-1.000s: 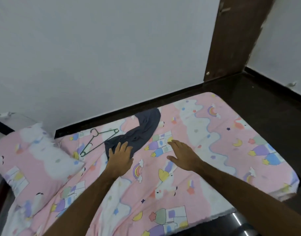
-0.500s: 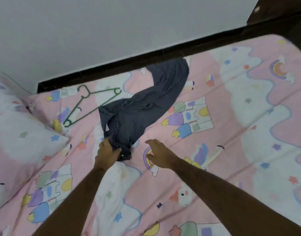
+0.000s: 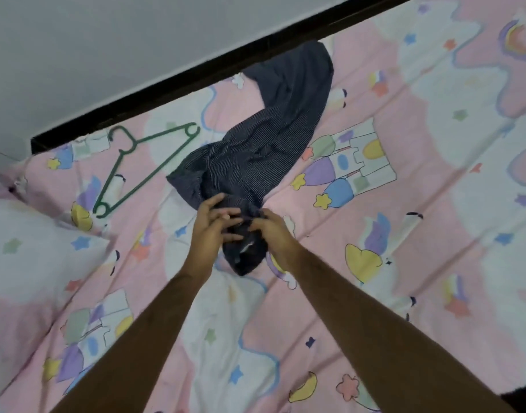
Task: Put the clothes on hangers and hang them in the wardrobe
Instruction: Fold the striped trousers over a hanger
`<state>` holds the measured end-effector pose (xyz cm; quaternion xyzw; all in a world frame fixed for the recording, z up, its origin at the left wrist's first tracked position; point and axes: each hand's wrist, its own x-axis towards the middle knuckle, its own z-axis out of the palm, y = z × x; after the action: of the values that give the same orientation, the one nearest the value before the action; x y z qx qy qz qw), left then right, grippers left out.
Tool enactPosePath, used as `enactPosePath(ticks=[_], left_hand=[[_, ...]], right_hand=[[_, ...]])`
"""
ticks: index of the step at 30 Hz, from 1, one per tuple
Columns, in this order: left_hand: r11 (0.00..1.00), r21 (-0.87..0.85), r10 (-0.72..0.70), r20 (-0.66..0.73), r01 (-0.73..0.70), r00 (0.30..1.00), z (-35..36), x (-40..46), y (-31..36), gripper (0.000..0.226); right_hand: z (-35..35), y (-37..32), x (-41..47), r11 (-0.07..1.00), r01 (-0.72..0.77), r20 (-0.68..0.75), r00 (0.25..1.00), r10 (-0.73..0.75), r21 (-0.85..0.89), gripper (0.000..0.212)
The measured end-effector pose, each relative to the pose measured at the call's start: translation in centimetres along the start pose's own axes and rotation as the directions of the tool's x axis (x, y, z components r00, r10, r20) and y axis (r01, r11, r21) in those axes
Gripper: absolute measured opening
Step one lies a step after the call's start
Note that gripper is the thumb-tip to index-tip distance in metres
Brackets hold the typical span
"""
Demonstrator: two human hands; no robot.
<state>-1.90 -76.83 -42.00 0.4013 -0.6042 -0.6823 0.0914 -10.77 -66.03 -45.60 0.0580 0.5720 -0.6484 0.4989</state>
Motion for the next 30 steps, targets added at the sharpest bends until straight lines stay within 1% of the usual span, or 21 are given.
enactPosePath(ticks=[2, 3, 4, 5, 6, 7, 8, 9, 11, 13, 14, 15, 16, 17, 18, 19, 21, 24, 26, 28, 30], left_hand=[[0.924, 0.24, 0.268, 0.154, -0.299, 0.951, 0.8, 0.6, 2.3, 0.051], [0.774, 0.411, 0.394, 0.284, -0.482, 0.874, 1.6, 1.2, 3.2, 0.055], [0.538, 0.555, 0.461, 0.436, -0.634, 0.773, 2.6, 1.7, 4.2, 0.059], [0.295, 0.64, 0.454, 0.559, -0.709, 0.694, 4.1, 2.1, 5.1, 0.062], [0.111, 0.668, 0.412, 0.643, -0.736, 0.646, 5.8, 2.3, 5.8, 0.063], [0.002, 0.655, 0.356, 0.706, -0.756, 0.612, 7.8, 2.4, 6.3, 0.062], [-0.046, 0.626, 0.287, 0.754, -0.778, 0.59, 10.1, 2.4, 6.5, 0.061], [-0.062, 0.592, 0.215, 0.794, -0.803, 0.569, 12.8, 2.3, 6.4, 0.06], [-0.018, 0.517, 0.115, 0.852, -0.856, 0.511, 18.5, 1.7, 5.7, 0.057], [0.183, 0.487, 0.054, 0.862, -0.854, 0.504, 24.6, 0.2, 5.1, 0.054], [0.308, 0.496, 0.01, 0.851, -0.812, 0.524, 27.4, -0.8, 4.8, 0.054], [0.407, 0.501, -0.021, 0.841, -0.764, 0.54, 29.9, -1.7, 4.4, 0.056], [0.46, 0.513, -0.044, 0.828, -0.725, 0.558, 32.2, -2.4, 4.0, 0.058], [0.456, 0.537, -0.058, 0.814, -0.71, 0.578, 34.1, -2.9, 3.5, 0.06], [0.407, 0.571, -0.066, 0.797, -0.713, 0.6, 35.7, -3.1, 3.0, 0.063], [0.344, 0.59, -0.051, 0.789, -0.731, 0.612, 37.0, -3.0, 2.6, 0.065], [0.296, 0.584, -0.007, 0.792, -0.756, 0.61, 39.0, -2.5, 1.7, 0.071], [0.415, 0.602, -0.059, 0.766, -0.682, 0.64, 41.8, -1.2, -0.3, 0.076], [0.417, 0.639, -0.144, 0.749, -0.646, 0.647, 43.7, -0.2, -1.8, 0.071], [0.269, 0.646, -0.223, 0.763, -0.714, 0.607, 45.1, 1.1, -3.3, 0.061], [0.088, 0.615, -0.231, 0.778, -0.784, 0.585, 46.2, 2.2, -4.1, 0.057]], right_hand=[[-3.8, -3.9, -3.4, 0.99, -0.001, 0.095, 0.995, -0.013, 0.141, 0.042], [-5.9, -6.0, -5.2, 0.984, -0.003, 0.137, 0.99, -0.021, 0.176, 0.048], [-8.3, -8.2, -7.1, 0.977, -0.006, 0.162, 0.986, -0.029, 0.215, 0.048], [-11.2, -10.4, -9.1, 0.972, 0.004, 0.144, 0.989, -0.039, 0.236, 0.044], [-14.2, -12.4, -11.2, 0.969, 0.024, 0.114, 0.992, -0.053, 0.246, 0.039], [-17.1, -14.5, -13.3, 0.97, 0.049, 0.071, 0.995, -0.067, 0.236, 0.036], [-19.6, -16.2, -15.5, 0.971, 0.082, 0.025, 0.996, -0.09, 0.224, 0.035], [-21.9, -17.5, -17.4, 0.968, 0.116, -0.019, 0.993, -0.115, 0.222, 0.033], [-25.8, -18.7, -20.1, 0.957, 0.216, -0.119, 0.973, -0.195, 0.194, 0.028], [-29.5, -18.5, -21.2, 0.958, 0.285, -0.193, 0.941, -0.276, 0.019, 0.043], [-31.5, -17.9, -21.3, 0.943, 0.282, -0.224, 0.922, -0.317, -0.176, 0.048], [-33.7, -17.1, -21.1, 0.868, 0.252, -0.219, 0.903, -0.37, -0.428, 0.048], [-35.8, -16.3, -20.8, 0.716, 0.184, -0.181, 0.898, -0.401, -0.674, 0.047], [-37.8, -15.4, -20.5, 0.531, 0.11, -0.144, 0.899, -0.413, -0.84, 0.047], [-39.5, -14.5, -20.2, 0.409, 0.05, -0.136, 0.9, -0.414, -0.911, 0.047], [-41.0, -13.7, -20.1, 0.378, 0.018, -0.153, 0.897, -0.416, -0.926, 0.046], [-43.5, -12.7, -19.9, 0.389, -0.002, -0.191, 0.874, -0.447, -0.921, 0.044], [-47.4, -11.0, -19.4, 0.413, -0.089, -0.266, 0.879, -0.396, -0.906, 0.045], [-49.4, -8.7, -19.1, 0.497, -0.097, -0.276, 0.913, -0.301, -0.862, 0.047], [-50.6, -5.2, -18.4, 0.573, -0.059, -0.242, 0.938, -0.249, -0.817, 0.046], [-51.4, -2.8, -17.8, 0.639, -0.027, -0.271, 0.919, -0.287, -0.769, 0.05]])
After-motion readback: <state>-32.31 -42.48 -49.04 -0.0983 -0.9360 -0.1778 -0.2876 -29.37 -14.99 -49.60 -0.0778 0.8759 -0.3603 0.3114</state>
